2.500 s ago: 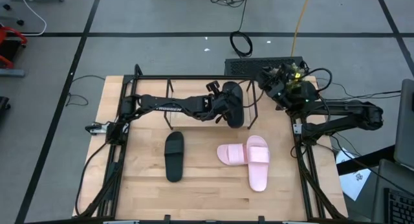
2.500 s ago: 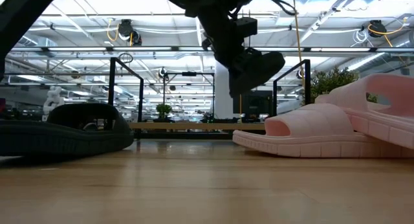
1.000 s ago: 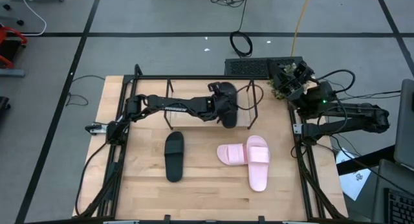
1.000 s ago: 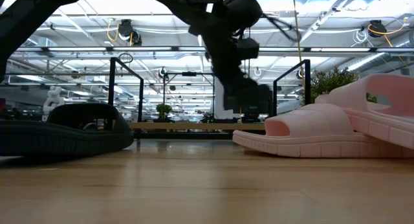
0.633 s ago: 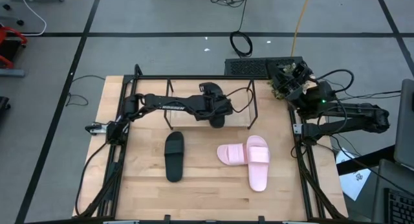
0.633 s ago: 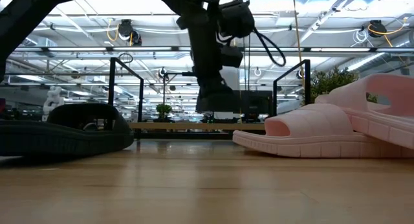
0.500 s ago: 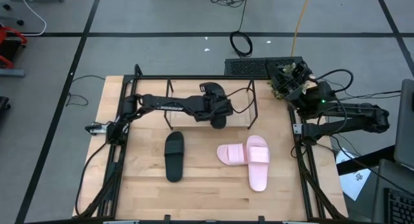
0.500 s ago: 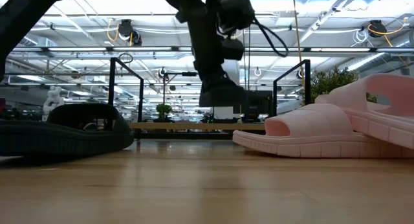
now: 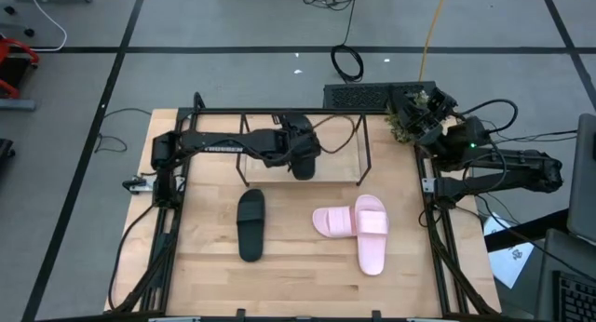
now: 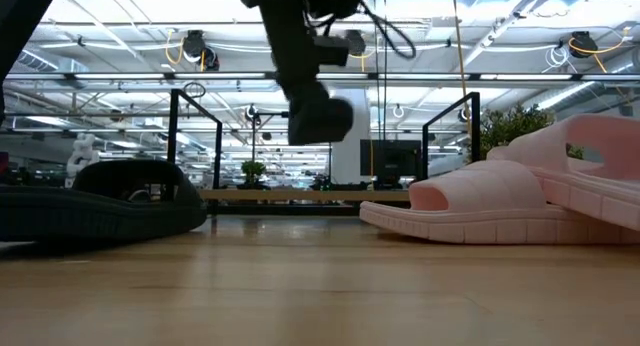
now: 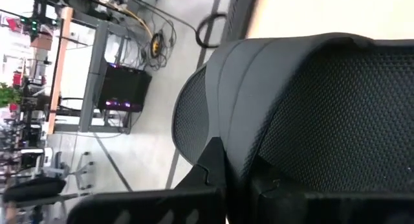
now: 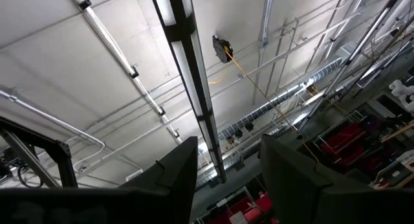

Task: Pick and place slides into the shelf
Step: Put the right black slide on the shelf

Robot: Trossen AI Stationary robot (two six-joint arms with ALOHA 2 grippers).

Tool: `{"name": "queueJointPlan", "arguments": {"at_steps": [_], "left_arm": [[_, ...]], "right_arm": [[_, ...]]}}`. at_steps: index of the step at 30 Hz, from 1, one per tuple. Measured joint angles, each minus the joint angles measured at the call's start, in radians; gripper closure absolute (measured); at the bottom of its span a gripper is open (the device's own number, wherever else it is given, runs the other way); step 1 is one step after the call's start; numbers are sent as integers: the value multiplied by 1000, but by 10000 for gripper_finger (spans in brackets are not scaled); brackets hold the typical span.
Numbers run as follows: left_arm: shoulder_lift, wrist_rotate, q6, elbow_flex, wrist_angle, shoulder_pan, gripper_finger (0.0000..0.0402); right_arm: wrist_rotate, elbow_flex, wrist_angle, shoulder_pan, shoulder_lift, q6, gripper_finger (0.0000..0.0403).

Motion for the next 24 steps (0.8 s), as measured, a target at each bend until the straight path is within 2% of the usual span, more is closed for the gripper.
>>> {"name": "queueJointPlan", "arguments": {"at_steps": [3,6,13,24], "left_arm": [[-16,8,23,-83,11,-9,401],[-33,12,46,-133,119,-19,401],[-59,20,81,-177,138,-13,401],[-74,97,104,-263,178,5,401]], "right_arm": [[0,0,-5,0,-5,-20,245],[0,0,-10,0,-5,-26,245],[2,0,-32,0,-5,-22,245],[3,0,-42,0,-5,-22,245]]}}
